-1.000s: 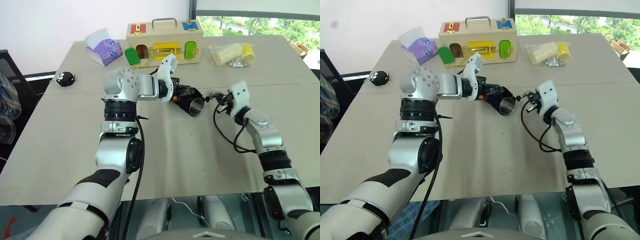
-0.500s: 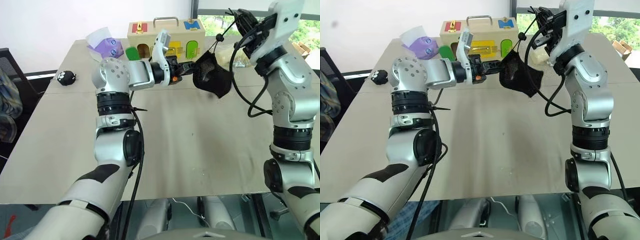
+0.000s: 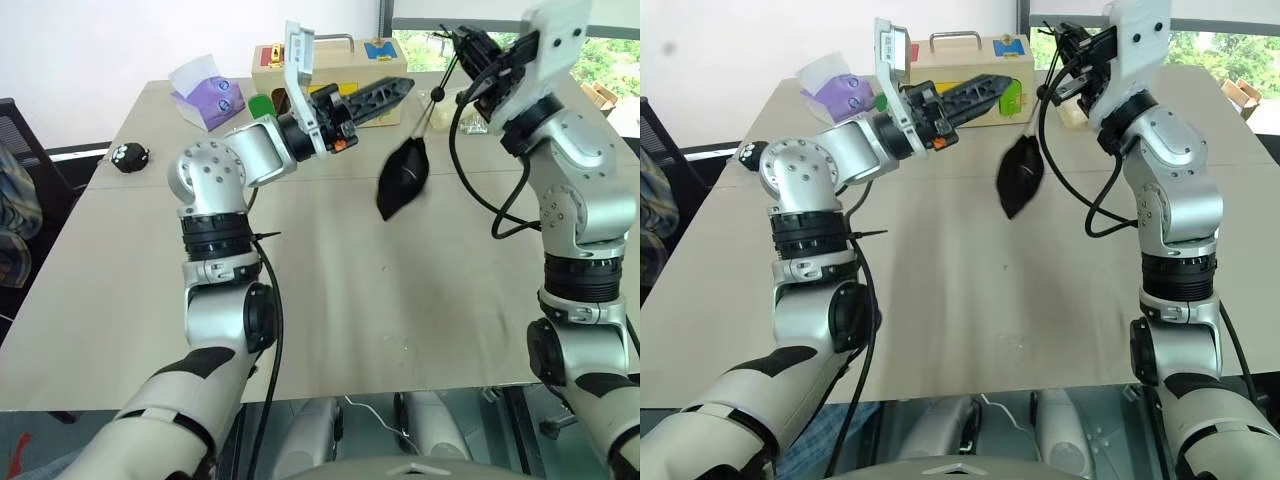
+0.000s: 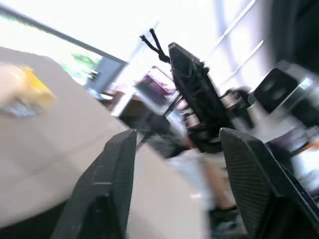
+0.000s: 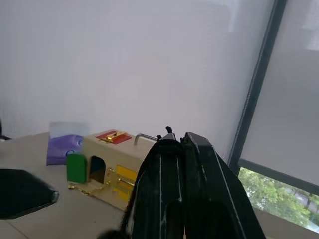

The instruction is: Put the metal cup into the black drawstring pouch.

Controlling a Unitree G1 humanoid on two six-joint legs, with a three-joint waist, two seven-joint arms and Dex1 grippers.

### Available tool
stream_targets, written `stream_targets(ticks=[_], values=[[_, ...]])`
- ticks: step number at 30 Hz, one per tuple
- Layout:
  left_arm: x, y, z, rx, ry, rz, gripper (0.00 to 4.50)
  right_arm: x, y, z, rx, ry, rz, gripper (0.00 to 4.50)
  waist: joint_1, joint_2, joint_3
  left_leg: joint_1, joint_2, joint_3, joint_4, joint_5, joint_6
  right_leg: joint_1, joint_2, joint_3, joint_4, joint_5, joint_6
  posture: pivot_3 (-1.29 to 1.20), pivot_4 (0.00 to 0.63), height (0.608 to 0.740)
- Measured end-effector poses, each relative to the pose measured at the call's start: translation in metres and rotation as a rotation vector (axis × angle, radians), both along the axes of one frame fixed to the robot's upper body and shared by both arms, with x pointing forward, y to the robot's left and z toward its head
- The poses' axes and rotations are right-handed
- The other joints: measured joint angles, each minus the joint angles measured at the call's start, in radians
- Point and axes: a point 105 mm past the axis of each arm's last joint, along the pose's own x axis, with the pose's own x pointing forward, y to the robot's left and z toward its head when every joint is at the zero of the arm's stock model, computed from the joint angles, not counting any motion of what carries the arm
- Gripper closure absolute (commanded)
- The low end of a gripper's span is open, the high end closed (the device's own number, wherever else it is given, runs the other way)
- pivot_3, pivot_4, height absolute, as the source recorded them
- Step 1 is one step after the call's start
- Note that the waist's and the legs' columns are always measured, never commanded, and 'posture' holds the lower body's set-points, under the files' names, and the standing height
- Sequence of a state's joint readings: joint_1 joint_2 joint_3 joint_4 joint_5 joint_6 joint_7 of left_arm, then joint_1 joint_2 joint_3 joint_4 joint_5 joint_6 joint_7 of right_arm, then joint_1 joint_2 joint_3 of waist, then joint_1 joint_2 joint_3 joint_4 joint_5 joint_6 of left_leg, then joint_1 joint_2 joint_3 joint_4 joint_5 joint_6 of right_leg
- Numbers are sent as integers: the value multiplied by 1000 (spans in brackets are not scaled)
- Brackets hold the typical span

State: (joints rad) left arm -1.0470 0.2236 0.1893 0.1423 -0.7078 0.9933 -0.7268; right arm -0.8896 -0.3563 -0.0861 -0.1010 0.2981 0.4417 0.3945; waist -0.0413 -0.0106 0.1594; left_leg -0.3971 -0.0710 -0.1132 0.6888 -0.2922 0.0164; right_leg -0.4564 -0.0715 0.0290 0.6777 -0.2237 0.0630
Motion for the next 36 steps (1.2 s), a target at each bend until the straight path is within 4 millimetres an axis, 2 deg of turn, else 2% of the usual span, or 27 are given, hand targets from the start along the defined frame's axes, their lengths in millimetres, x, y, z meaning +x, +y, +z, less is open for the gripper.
stream_targets(ticks=[5,9,13,17,20,23,32,34,36], values=[[-1,-13,-8,108,-218,16,2023,0,4,-1,-9,11,18,4500,1,0,0,0,0,0,0,0,0,0,0,0,0,0,0,0,150,710],[5,-18,-3,144,-391,75,2023,-4,8,4,-13,0,36,4500,-1,0,0,0,0,0,0,0,0,0,0,0,0,0,0,0,150,710],[13,-19,7,145,-487,126,2023,-11,18,6,-29,-9,65,4500,0,0,0,0,0,0,0,0,0,0,0,0,0,0,0,0,150,710],[17,-23,3,133,-475,128,2023,-14,21,6,-35,-7,75,4500,0,0,0,0,0,0,0,0,0,0,0,0,0,0,0,0,150,710],[16,-23,3,125,-473,124,2818,-13,21,6,-37,0,75,4500,-1,0,0,0,0,0,0,0,0,0,0,0,0,0,0,0,150,710],[16,-22,4,121,-475,119,4258,-13,21,6,-37,0,78,4500,-1,0,0,0,0,0,0,0,0,0,1,0,0,0,0,0,150,710],[16,-22,-1,153,-465,107,4319,-15,25,10,-30,-15,88,4500,-2,0,0,0,0,0,0,0,0,0,1,0,0,0,0,0,150,710],[17,-23,-10,211,-472,101,4319,-15,25,21,19,-54,81,4500,-4,0,0,0,0,0,0,0,0,0,1,0,0,0,0,0,150,710],[17,-25,-22,248,-473,90,4319,-17,18,43,118,-125,65,4500,-2,0,0,0,0,-1,0,0,0,0,1,-1,0,0,0,0,150,710]])
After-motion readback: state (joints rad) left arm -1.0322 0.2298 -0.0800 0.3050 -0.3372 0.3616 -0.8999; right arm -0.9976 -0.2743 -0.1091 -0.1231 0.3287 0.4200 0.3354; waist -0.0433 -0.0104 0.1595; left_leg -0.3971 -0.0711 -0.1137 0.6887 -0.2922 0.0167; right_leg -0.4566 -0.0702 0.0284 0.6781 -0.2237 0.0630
